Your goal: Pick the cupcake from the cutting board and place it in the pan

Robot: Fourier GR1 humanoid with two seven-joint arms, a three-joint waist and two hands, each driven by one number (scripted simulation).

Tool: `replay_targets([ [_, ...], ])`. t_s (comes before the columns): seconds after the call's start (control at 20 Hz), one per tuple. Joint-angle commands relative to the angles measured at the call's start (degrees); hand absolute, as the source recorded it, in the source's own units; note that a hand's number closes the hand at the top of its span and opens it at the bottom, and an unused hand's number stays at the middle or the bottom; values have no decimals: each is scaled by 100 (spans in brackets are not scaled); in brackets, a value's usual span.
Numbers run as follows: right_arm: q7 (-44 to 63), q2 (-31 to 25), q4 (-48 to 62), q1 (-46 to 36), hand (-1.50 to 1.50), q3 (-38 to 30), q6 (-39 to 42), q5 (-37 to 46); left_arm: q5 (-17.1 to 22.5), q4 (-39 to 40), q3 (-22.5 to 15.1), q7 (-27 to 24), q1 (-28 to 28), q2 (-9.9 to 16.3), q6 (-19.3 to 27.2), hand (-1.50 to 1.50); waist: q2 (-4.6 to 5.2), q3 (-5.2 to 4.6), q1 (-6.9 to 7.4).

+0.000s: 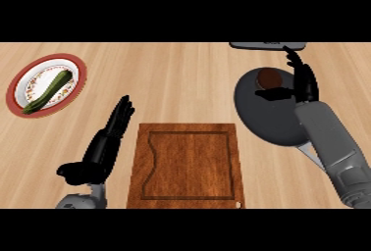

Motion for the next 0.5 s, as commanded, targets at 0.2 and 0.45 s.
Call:
replay_targets([
  [0.2, -955, -249, 182, -145, -150, -1042, 633, -1062, -128, 82, -35, -17, -35, -156, 188, 0, -61, -10, -145],
  [0.45, -1626, -547, 57, 539, -150, -1373, 1929, -1623, -13, -107, 98, 245, -29, -32, 117, 0, -97, -12, -235],
])
